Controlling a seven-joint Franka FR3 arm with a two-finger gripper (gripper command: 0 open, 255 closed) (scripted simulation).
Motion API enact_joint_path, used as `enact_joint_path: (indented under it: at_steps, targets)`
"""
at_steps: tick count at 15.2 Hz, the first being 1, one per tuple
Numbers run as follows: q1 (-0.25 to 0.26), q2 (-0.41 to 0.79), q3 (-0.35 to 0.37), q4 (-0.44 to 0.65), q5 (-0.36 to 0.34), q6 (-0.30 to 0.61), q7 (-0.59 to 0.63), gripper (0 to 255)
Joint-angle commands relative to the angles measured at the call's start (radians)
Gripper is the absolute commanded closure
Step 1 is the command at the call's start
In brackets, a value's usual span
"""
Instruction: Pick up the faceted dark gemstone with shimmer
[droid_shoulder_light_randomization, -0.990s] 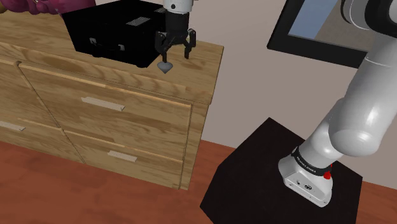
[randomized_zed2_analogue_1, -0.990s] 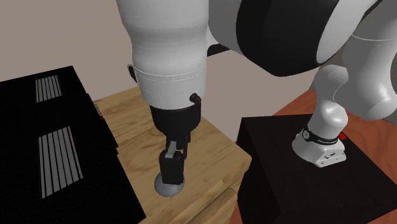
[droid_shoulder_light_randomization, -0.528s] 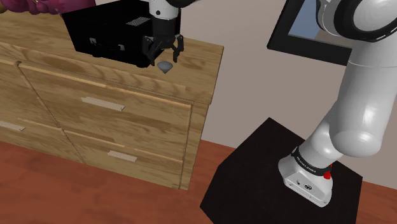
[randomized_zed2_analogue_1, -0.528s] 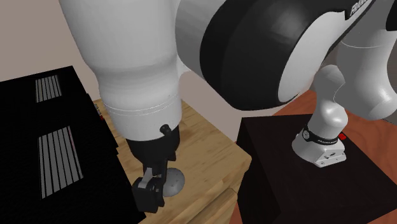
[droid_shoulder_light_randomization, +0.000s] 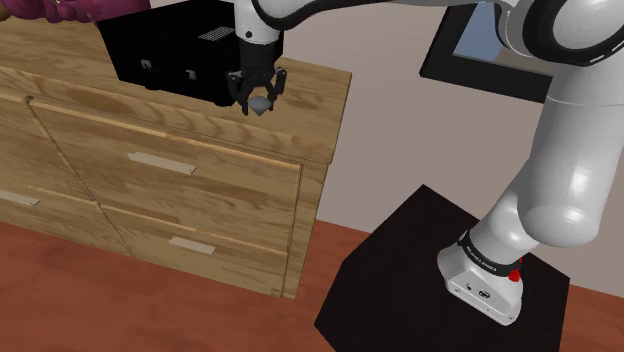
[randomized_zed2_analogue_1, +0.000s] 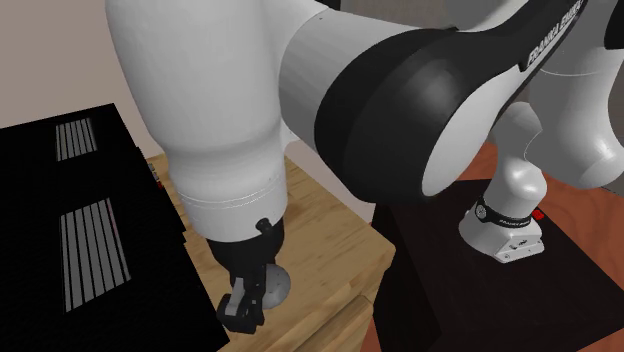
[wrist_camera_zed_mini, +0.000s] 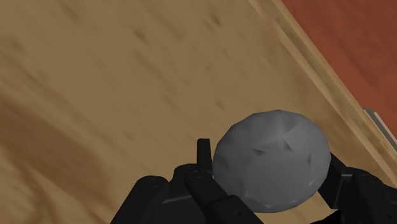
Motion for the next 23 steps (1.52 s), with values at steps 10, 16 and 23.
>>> enact_joint_path:
  at_steps: [10, 16, 23]
  targets:
    - [0.002, -0.001, 0.001, 0.037, 0.002, -0.040, -0.002, 255]
    - [0.007, -0.002, 0.003, 0.118, 0.003, -0.121, -0.004, 255]
    - [0.015, 0.008, 0.004, 0.216, 0.001, -0.209, -0.006, 255]
